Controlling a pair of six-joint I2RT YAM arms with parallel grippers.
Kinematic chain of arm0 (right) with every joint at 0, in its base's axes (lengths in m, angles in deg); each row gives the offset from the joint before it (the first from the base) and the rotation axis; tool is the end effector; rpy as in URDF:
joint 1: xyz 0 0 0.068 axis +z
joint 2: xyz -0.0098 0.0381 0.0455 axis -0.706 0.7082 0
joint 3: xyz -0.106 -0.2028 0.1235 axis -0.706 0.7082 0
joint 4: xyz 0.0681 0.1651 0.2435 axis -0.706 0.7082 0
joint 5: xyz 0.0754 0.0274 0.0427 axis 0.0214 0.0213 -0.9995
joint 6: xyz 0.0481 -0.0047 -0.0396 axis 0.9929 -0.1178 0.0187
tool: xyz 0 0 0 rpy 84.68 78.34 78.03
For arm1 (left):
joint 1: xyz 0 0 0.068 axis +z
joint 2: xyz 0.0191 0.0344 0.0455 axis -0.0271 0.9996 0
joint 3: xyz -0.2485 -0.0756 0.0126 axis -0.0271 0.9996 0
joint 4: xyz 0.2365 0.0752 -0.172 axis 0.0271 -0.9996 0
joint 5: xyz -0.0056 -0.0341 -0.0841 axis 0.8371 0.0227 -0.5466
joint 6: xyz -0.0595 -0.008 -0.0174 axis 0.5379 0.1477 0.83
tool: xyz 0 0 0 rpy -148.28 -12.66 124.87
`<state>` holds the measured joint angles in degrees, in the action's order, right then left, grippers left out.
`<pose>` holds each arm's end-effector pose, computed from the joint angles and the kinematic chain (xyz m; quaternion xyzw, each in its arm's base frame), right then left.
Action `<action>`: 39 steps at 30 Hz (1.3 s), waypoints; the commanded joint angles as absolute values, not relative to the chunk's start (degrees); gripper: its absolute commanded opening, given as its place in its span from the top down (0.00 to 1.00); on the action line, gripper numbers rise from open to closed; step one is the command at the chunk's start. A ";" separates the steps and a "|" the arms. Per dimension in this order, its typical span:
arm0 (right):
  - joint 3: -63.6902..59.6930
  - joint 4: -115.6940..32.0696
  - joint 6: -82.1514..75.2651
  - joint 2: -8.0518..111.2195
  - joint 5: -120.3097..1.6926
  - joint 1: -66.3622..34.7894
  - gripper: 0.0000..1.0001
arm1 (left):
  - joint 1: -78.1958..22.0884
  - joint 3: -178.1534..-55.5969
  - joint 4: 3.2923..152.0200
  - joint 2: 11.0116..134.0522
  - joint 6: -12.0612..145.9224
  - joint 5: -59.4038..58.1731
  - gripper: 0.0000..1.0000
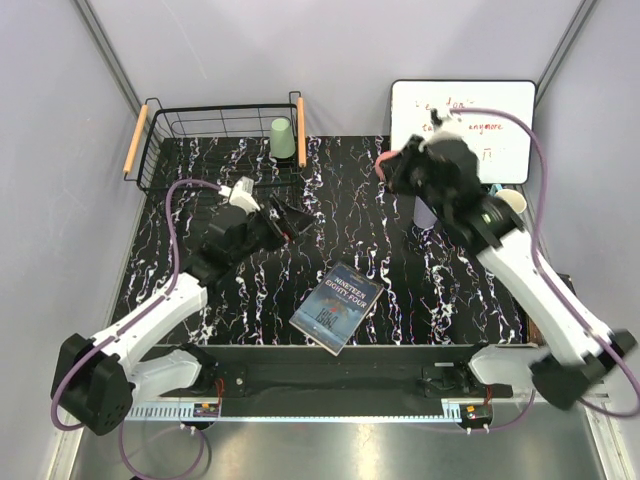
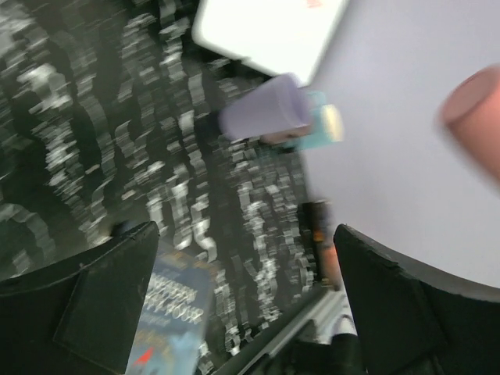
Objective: Unload the cups from the dish rack
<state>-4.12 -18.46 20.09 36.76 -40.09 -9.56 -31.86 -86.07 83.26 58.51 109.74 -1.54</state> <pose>0.2557 0.1699 0.4332 0.0292 0.7776 0.2720 0.5661 0.2630 -0.1627 0.2657 -0.1128 0.7698 -0.4673 0.4200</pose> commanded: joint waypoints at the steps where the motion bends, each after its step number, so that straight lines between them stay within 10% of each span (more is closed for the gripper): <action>1: -15.99 -1.29 15.05 50.55 -29.25 -15.19 1.00 | -31.88 -86.81 70.11 59.53 108.52 6.14 0.01; 39: -36.84 8.48 18.22 84.76 -36.29 -32.52 0.95 | -32.32 -87.42 64.39 66.12 108.96 9.49 0.01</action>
<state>-34.15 9.58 18.04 84.67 -35.92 -32.33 -32.23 -86.07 61.90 65.18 109.74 9.91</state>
